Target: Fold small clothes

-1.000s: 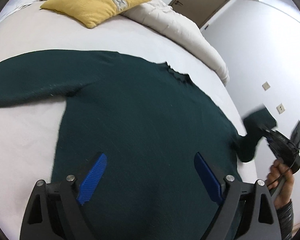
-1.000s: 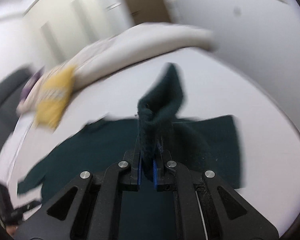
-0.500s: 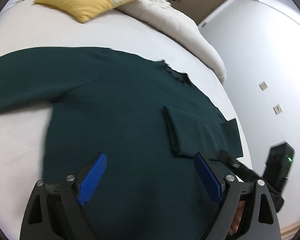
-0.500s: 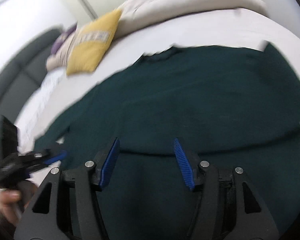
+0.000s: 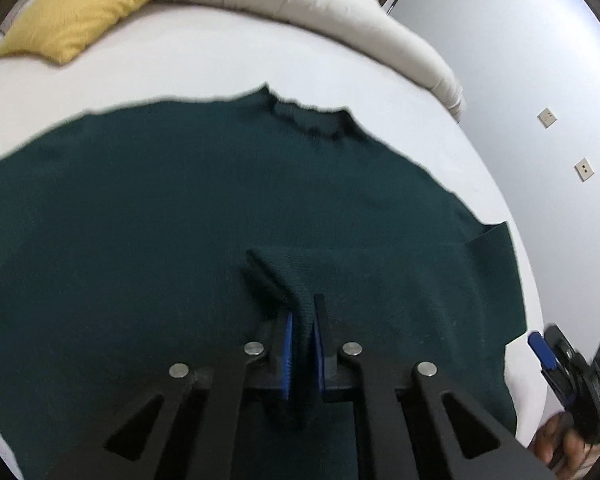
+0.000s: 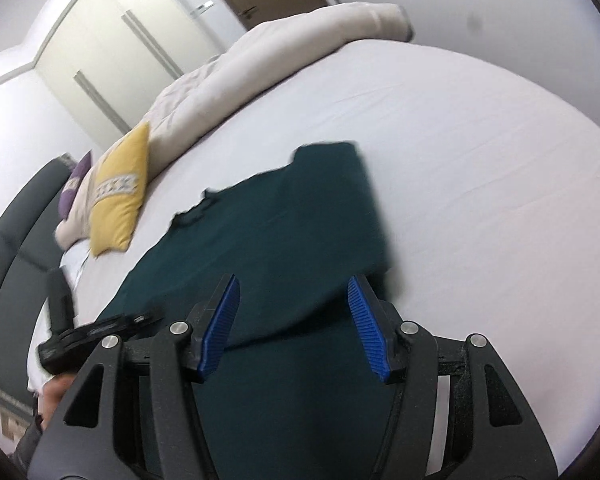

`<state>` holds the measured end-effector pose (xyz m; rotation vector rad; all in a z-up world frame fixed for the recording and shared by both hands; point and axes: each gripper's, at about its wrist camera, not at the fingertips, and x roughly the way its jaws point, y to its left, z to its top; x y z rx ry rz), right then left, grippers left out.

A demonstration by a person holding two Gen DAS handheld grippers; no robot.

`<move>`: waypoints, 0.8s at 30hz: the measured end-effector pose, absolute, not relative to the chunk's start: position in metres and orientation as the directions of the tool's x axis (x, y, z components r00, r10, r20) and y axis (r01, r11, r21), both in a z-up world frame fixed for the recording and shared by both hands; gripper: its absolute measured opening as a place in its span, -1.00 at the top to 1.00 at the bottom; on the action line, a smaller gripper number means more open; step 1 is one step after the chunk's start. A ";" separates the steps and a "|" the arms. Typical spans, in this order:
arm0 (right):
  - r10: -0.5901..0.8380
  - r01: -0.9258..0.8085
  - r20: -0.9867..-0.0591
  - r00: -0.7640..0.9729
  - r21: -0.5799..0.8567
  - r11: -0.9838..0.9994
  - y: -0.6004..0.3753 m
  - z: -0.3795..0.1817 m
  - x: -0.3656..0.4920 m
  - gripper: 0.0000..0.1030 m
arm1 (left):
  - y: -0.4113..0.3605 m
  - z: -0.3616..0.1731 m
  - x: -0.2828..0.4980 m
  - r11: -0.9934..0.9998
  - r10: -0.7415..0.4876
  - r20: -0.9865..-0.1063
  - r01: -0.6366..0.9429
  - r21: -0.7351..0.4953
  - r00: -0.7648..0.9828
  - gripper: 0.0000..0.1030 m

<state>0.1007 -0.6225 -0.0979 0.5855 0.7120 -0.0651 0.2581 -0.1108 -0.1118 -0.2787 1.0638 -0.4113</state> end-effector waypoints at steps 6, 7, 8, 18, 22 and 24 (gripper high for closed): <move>0.078 0.311 -0.661 0.746 0.450 0.837 -0.628 -0.106 0.152 -0.06 | -0.084 -0.072 0.253 0.887 -0.457 -0.686 0.232 -0.400 0.566 0.84; 0.071 0.318 -0.671 0.738 0.439 0.840 -0.632 -0.107 0.159 -0.06 | -0.077 -0.068 0.253 0.887 -0.455 -0.671 0.232 -0.399 0.586 0.84; 0.064 0.325 -0.676 0.734 0.433 0.841 -0.636 -0.107 0.163 -0.06 | -0.071 -0.066 0.255 0.889 -0.448 -0.660 0.227 -0.396 0.603 0.83; 0.033 0.377 -0.769 0.638 0.350 0.858 -0.651 -0.143 0.241 -0.06 | -0.041 -0.138 0.289 0.918 -0.387 -0.765 0.132 -0.375 0.515 0.82; 0.018 0.342 -0.798 0.602 0.278 0.897 -0.643 -0.154 0.269 0.68 | -0.041 -0.132 0.293 0.920 -0.385 -0.763 0.146 -0.365 0.519 0.82; -0.001 0.334 -0.808 0.589 0.242 0.911 -0.639 -0.152 0.275 0.87 | -0.040 -0.125 0.295 0.918 -0.388 -0.751 0.155 -0.364 0.534 0.83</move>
